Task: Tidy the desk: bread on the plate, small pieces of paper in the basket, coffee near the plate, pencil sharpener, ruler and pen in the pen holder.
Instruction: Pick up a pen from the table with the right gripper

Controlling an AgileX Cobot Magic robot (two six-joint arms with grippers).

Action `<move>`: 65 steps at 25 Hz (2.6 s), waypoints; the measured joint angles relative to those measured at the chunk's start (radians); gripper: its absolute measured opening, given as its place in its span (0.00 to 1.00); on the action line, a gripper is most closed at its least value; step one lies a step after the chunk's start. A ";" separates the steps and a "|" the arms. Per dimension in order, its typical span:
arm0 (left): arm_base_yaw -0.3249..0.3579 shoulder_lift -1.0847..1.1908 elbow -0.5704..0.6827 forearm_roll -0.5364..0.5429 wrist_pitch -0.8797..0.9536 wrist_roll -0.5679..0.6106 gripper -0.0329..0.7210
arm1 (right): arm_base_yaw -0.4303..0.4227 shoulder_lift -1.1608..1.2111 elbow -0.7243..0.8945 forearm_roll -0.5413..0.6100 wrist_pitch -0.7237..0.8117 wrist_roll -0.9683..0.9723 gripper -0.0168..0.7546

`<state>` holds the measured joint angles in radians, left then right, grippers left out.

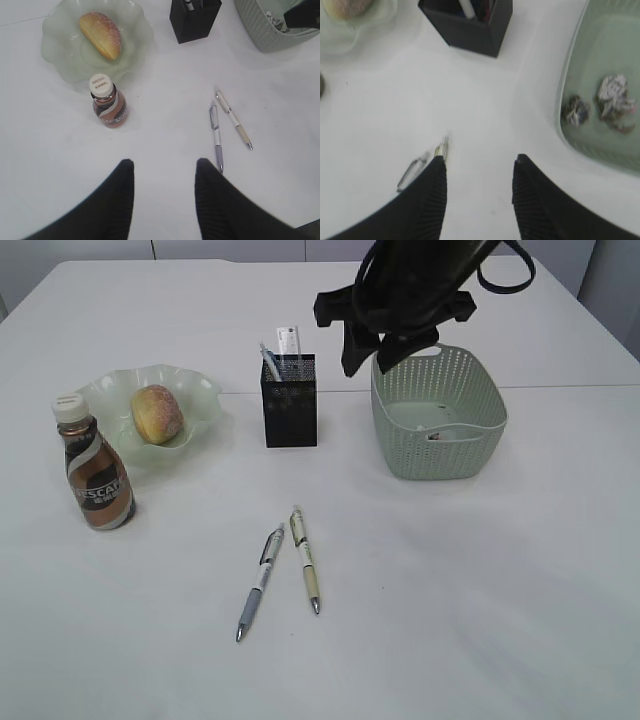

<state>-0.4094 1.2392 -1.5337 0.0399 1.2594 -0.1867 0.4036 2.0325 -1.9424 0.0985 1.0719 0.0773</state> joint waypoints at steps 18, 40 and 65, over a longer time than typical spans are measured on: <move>0.000 0.000 0.000 -0.016 0.000 -0.067 0.44 | 0.134 0.057 0.000 0.042 0.163 0.176 0.44; 0.000 0.000 0.000 -0.098 0.000 -0.097 0.44 | 0.159 0.259 0.000 0.036 0.159 0.196 0.44; 0.000 0.000 0.000 -0.119 0.000 -0.097 0.44 | 0.180 0.345 -0.022 0.010 0.149 0.214 0.44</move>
<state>-0.4094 1.2392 -1.5337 -0.0790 1.2594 -0.2832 0.5834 2.3776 -1.9645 0.1081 1.2210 0.2908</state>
